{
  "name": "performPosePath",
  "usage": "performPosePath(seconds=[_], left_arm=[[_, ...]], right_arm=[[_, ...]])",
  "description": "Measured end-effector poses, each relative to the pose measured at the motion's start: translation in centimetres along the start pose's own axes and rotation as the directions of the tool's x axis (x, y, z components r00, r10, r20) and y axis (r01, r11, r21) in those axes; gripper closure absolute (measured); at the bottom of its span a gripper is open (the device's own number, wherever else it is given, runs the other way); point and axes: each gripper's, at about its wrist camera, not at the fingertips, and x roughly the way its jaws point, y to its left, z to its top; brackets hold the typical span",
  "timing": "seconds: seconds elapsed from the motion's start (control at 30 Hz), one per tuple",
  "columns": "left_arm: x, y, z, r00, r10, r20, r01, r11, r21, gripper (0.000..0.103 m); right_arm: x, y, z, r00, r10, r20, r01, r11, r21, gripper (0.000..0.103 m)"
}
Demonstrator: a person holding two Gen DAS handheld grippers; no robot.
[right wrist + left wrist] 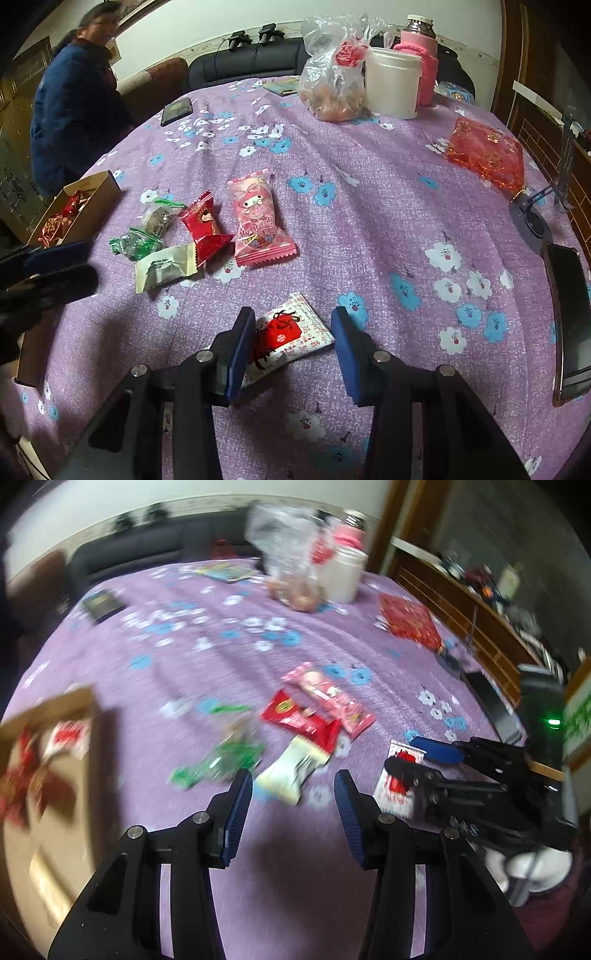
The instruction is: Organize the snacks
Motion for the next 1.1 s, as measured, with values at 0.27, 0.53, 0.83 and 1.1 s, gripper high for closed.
performPosePath(seconds=[0.27, 0.53, 0.83, 1.1], left_arm=[[5.1, -1.1, 0.9, 0.995, 0.061, -0.082, -0.05, 0.991, 0.128, 0.058], [4.8, -1.6, 0.2, 0.995, 0.061, -0.078, -0.05, 0.989, 0.141, 0.078], [-0.8, -0.9, -1.0, 1.0, -0.003, 0.01, 0.003, 0.999, 0.032, 0.078], [-10.0, 5.0, -4.8, 0.988, -0.005, 0.156, 0.031, 0.986, -0.165, 0.078]], right_arm=[[0.1, -0.2, 0.1, 1.0, 0.021, -0.001, -0.021, 1.0, 0.01, 0.058], [0.0, -0.6, 0.2, 0.999, 0.036, 0.005, -0.036, 0.999, 0.03, 0.06], [-0.3, -1.1, 0.3, 0.995, 0.094, 0.02, -0.095, 0.993, 0.066, 0.07], [-1.2, -0.8, 0.4, 0.979, 0.184, 0.092, -0.19, 0.979, 0.071, 0.083]])
